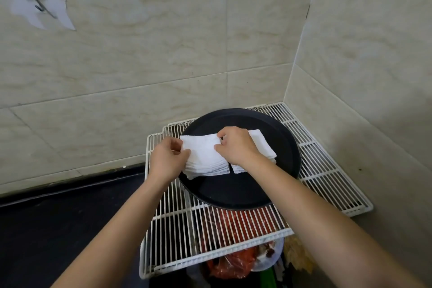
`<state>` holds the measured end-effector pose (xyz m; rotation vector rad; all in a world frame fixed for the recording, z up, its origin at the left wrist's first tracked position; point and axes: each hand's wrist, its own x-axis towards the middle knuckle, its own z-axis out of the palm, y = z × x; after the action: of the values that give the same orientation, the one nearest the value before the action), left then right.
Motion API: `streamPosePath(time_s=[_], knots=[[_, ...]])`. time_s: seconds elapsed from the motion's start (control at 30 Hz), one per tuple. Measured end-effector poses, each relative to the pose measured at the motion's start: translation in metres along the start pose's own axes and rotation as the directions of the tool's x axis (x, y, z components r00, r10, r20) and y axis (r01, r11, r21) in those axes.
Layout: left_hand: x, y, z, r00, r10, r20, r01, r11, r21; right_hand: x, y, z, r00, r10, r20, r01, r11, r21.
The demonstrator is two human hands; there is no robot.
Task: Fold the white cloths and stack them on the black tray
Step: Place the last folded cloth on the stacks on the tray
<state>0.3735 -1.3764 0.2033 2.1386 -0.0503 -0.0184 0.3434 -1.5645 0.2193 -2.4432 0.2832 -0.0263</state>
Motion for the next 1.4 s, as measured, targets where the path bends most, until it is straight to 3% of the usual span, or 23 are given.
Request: streamPosePath(time_s=[0.1, 0.17, 0.27, 0.37, 0.5, 0.7, 0.87, 1.03, 1.23, 1.4], knots=[[-0.01, -0.003, -0.002, 0.996, -0.077, -0.046, 0.07, 0.989, -0.132, -0.013, 0.001, 0.001, 0.991, -0.084, -0.105, 0.076, 0.995, -0.07], [-0.021, -0.003, 0.001, 0.992, -0.12, 0.028, 0.123, 0.967, -0.223, -0.028, 0.006, 0.006, 0.963, -0.191, -0.192, 0.166, 0.976, -0.139], [-0.038, 0.001, 0.013, 0.986, -0.101, 0.131, 0.137, 0.942, -0.305, -0.055, 0.02, 0.024, 0.863, -0.429, -0.267, 0.356, 0.891, -0.281], [-0.042, -0.009, 0.026, 0.975, -0.137, 0.175, 0.198, 0.892, -0.406, -0.063, 0.042, 0.046, 0.788, -0.546, -0.284, 0.388, 0.799, -0.459], [-0.048, -0.012, 0.036, 0.98, -0.151, 0.127, 0.194, 0.861, -0.471, -0.059, 0.056, 0.054, 0.773, -0.569, -0.28, 0.406, 0.783, -0.471], [-0.045, -0.013, 0.023, 0.981, 0.005, 0.195, 0.076, 0.91, -0.408, -0.062, 0.064, 0.045, 0.775, -0.574, -0.262, 0.464, 0.8, -0.38], [-0.043, -0.038, -0.006, 0.96, 0.18, 0.215, -0.138, 0.971, -0.196, -0.066, 0.077, 0.014, 0.8, -0.541, -0.26, 0.453, 0.828, -0.33], [-0.041, -0.039, -0.001, 0.961, 0.275, 0.008, -0.274, 0.96, -0.049, -0.053, 0.063, 0.02, 0.838, -0.54, -0.075, 0.482, 0.799, -0.36], [-0.045, -0.028, 0.01, 0.973, 0.213, -0.092, -0.216, 0.976, -0.022, -0.042, 0.054, 0.024, 0.85, -0.48, -0.216, 0.408, 0.86, -0.306], [-0.044, -0.037, 0.002, 0.932, 0.355, 0.068, -0.356, 0.934, 0.012, -0.044, 0.053, 0.019, 0.861, -0.489, -0.138, 0.435, 0.85, -0.298]])
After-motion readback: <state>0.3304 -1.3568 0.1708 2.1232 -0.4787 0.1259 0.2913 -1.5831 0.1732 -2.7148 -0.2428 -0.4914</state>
